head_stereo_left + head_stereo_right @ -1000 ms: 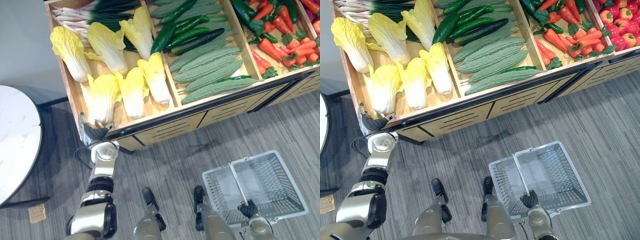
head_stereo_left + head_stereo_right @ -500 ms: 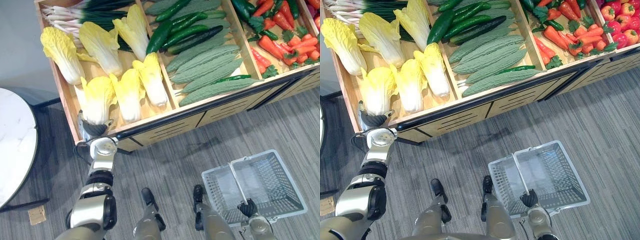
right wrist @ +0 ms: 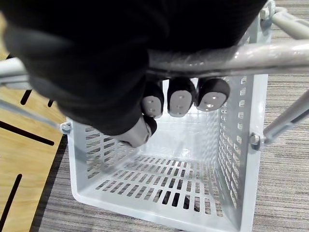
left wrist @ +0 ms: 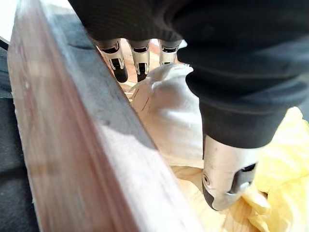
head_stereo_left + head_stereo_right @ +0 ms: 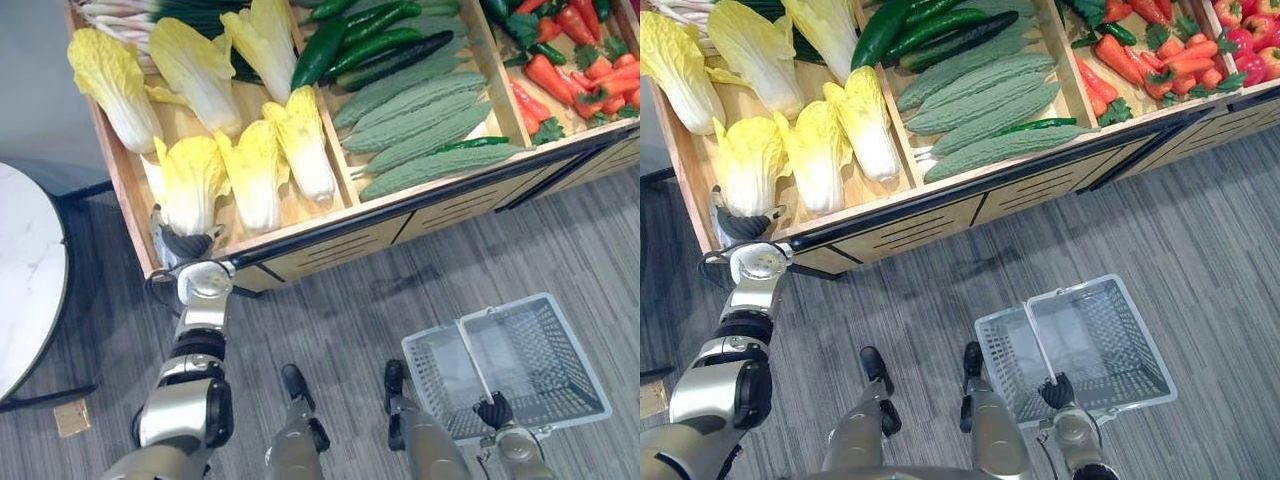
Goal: Pick vegetable in the basket
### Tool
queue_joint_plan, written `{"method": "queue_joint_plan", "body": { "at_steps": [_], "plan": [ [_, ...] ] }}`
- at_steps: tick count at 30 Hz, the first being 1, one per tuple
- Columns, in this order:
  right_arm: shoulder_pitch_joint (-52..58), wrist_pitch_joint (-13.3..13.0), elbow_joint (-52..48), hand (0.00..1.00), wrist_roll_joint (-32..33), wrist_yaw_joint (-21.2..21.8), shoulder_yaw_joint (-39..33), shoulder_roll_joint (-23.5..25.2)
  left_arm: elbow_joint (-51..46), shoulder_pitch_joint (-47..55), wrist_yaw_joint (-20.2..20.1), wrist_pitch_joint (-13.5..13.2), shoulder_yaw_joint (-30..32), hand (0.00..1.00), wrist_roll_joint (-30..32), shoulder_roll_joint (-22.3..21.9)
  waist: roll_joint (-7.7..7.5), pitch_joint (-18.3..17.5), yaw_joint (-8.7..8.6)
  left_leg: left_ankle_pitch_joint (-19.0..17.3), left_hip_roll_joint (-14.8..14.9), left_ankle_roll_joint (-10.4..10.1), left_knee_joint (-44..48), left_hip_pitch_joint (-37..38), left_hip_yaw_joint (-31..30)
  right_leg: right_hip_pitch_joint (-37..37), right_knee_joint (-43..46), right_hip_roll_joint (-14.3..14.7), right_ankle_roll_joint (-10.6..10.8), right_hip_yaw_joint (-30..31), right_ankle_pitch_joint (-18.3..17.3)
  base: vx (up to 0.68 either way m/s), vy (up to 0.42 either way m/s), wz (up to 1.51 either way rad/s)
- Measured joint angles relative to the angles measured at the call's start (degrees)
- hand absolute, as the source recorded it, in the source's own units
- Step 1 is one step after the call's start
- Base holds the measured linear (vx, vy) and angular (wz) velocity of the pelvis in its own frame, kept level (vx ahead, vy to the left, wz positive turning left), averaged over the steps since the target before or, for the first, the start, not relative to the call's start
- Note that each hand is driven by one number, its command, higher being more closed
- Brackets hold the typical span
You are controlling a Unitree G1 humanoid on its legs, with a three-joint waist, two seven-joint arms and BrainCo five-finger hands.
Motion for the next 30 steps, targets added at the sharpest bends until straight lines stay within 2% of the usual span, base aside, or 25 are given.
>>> {"method": "queue_joint_plan", "body": {
  "at_steps": [7, 8, 11, 27, 30],
  "plan": [
    [0.0, -0.1, 0.0, 1.00, 0.0, 0.0, 0.7, 0.0, 1.8, -1.6, 0.1, 1.1, 0.1, 0.00, 0.0, 0.6, 0.00, 0.0, -0.45, 0.0, 0.0, 0.0, 0.1, 0.0, 0.2, -0.1, 0.0, 0.0, 0.0, 0.2, 0.0, 0.04, -0.006, -0.01],
    [0.0, -0.1, 0.0, 1.00, 0.0, 0.0, 1.0, -0.1, 1.8, -1.6, 0.1, 1.2, 0.1, 1.00, 0.0, 0.7, 0.00, 0.0, -0.60, 0.0, 0.0, 0.0, 0.1, 0.0, 0.2, -0.1, 0.0, 0.0, 0.0, 0.2, 0.0, 0.00, 0.000, 0.00],
    [0.0, -0.2, 0.0, 1.00, 0.0, 0.0, 2.1, -0.1, 1.8, -1.6, 0.2, 1.2, 0.2, 1.00, 0.0, 1.1, -0.03, 0.0, -1.02, 0.0, 0.0, 0.0, -0.1, 0.0, 0.1, -0.2, 0.1, 0.0, 0.0, 0.2, 0.0, 0.00, 0.000, 0.00],
    [0.0, -0.5, 0.0, 1.00, 0.9, 0.1, 2.2, -0.1, 3.1, -2.3, -0.2, 1.0, 1.3, 1.00, -0.3, 1.4, -0.22, 0.1, -1.04, 0.0, 0.1, 0.0, 0.1, -0.2, 0.2, -0.9, 0.9, 0.0, 0.0, 0.4, 0.0, 0.02, -0.004, 0.00],
    [0.0, -0.5, 0.4, 1.00, 0.9, 0.0, 2.1, -0.1, 2.6, -2.3, 1.0, -0.1, 3.1, 1.00, -5.1, 0.5, -0.21, 0.1, -1.26, 0.1, 0.0, 0.0, 0.1, 0.3, 0.3, -0.5, 1.0, 0.0, 0.0, 0.5, 0.0, 0.00, 0.000, 0.00]
  ]
}}
